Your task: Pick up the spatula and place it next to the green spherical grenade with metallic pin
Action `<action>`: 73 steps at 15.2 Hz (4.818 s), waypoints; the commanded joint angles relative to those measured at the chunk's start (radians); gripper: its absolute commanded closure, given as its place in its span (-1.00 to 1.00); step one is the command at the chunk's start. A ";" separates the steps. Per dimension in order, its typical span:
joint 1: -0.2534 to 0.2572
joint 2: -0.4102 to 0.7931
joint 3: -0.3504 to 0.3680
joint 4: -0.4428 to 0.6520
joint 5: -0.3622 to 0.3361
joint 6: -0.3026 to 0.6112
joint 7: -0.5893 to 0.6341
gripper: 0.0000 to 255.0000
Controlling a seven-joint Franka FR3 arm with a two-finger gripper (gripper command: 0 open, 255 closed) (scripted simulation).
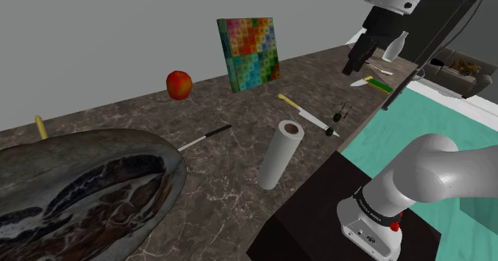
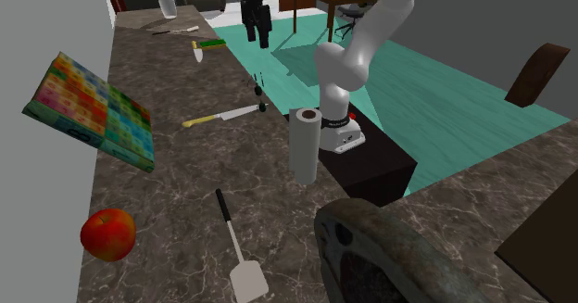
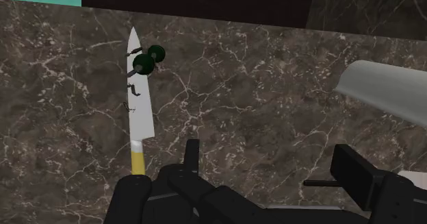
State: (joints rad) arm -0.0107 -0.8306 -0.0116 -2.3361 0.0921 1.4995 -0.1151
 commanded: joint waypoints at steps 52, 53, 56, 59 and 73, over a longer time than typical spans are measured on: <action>0.449 1.175 0.303 0.478 -0.270 0.641 -0.695 -1.00; 0.449 1.175 0.303 0.478 -0.270 0.641 -0.695 -1.00; 0.449 1.175 0.303 0.478 -0.270 0.641 -0.695 -1.00; 0.449 1.175 0.303 0.478 -0.270 0.641 -0.695 1.00; 0.444 1.132 0.310 0.517 -0.251 0.562 -0.710 1.00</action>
State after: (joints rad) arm 0.4347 0.3102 0.2971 -1.8211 -0.1621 2.0725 -0.8230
